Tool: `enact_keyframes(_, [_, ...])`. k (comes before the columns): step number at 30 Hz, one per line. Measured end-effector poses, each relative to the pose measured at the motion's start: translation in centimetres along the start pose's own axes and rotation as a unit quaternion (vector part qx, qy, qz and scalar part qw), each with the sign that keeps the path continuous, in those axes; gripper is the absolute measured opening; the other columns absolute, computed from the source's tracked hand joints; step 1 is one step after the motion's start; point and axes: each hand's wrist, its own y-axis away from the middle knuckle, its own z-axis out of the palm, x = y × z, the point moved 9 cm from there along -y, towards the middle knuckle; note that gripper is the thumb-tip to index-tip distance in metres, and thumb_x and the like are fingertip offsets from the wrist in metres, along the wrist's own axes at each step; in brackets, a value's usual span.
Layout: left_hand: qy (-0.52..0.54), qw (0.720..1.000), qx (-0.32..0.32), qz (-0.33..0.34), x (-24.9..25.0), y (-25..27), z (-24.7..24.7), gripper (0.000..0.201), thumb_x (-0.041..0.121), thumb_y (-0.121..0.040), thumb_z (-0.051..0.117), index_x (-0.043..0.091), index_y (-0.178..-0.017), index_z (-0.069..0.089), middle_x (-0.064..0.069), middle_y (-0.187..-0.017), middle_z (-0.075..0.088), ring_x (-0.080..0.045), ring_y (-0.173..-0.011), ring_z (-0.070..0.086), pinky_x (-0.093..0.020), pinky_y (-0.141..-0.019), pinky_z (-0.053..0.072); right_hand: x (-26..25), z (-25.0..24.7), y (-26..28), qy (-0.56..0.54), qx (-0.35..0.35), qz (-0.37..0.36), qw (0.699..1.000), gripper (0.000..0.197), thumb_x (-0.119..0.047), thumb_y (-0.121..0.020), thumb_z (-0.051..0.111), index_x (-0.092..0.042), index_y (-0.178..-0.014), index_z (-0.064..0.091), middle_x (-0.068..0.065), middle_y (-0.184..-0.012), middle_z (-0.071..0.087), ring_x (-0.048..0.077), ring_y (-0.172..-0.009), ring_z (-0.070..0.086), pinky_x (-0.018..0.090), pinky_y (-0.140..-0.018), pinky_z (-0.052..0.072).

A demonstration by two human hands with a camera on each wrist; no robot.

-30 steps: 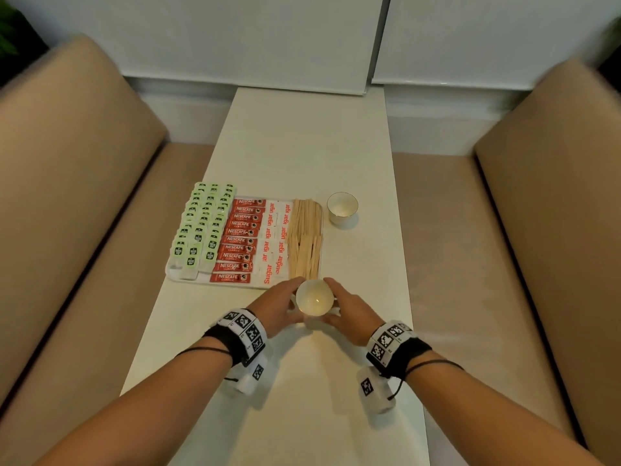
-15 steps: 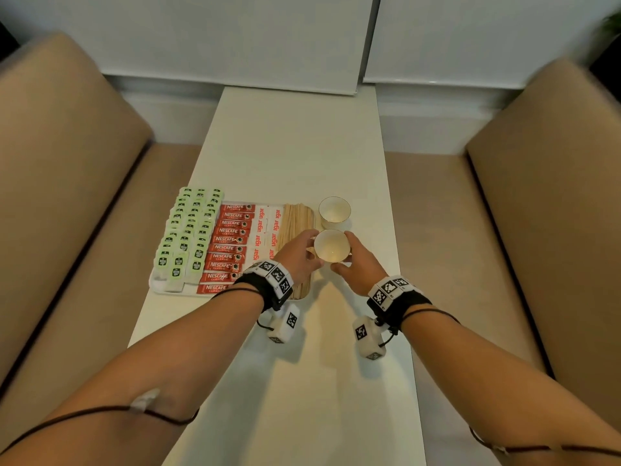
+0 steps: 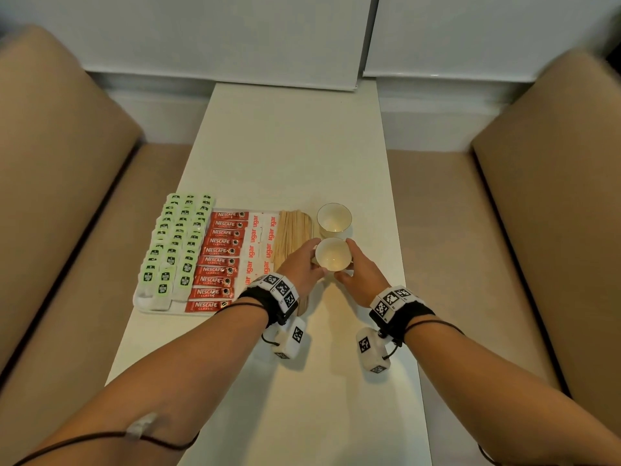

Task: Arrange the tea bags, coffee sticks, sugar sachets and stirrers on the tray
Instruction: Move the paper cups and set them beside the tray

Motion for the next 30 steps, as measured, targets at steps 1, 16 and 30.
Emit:
enact_keyframes(1, [-0.001, 1.000, 0.000, 0.000, 0.1, -0.2, -0.1, 0.068, 0.009, -0.093, 0.067, 0.026, -0.150, 0.034, -0.004, -0.139, 0.059, -0.020, -0.122, 0.059, -0.045, -0.108, 0.046, 0.0, 0.0, -0.2, 0.001, 0.000, 0.000, 1.000, 0.054, -0.019, -0.094, 0.067, -0.025, -0.139, 0.038, 0.001, -0.117, 0.065, 0.021, -0.108, 0.064, 0.040, -0.095, 0.052])
enact_keyframes(16, [-0.036, 0.999, 0.001, 0.008, 0.4, -0.8, -0.5, 0.068, 0.017, -0.091, 0.069, 0.029, -0.148, 0.033, -0.004, -0.134, 0.062, -0.021, -0.116, 0.063, -0.048, -0.103, 0.050, 0.7, 0.1, -1.3, 0.022, 0.000, 0.019, 1.000, 0.071, -0.020, -0.094, 0.065, -0.023, -0.153, 0.026, 0.004, -0.124, 0.065, 0.024, -0.115, 0.063, 0.045, -0.101, 0.050])
enact_keyframes(30, [-0.045, 0.999, 0.008, -0.009, 0.4, -0.5, -0.7, 0.073, 0.021, -0.091, 0.070, 0.027, -0.151, 0.029, -0.006, -0.142, 0.057, -0.021, -0.117, 0.062, -0.047, -0.105, 0.049, 0.8, -0.2, -1.1, 0.032, -0.008, 0.046, 0.998, 0.075, -0.012, -0.094, 0.064, -0.021, -0.155, 0.022, 0.007, -0.128, 0.062, 0.028, -0.120, 0.059, 0.041, -0.102, 0.047])
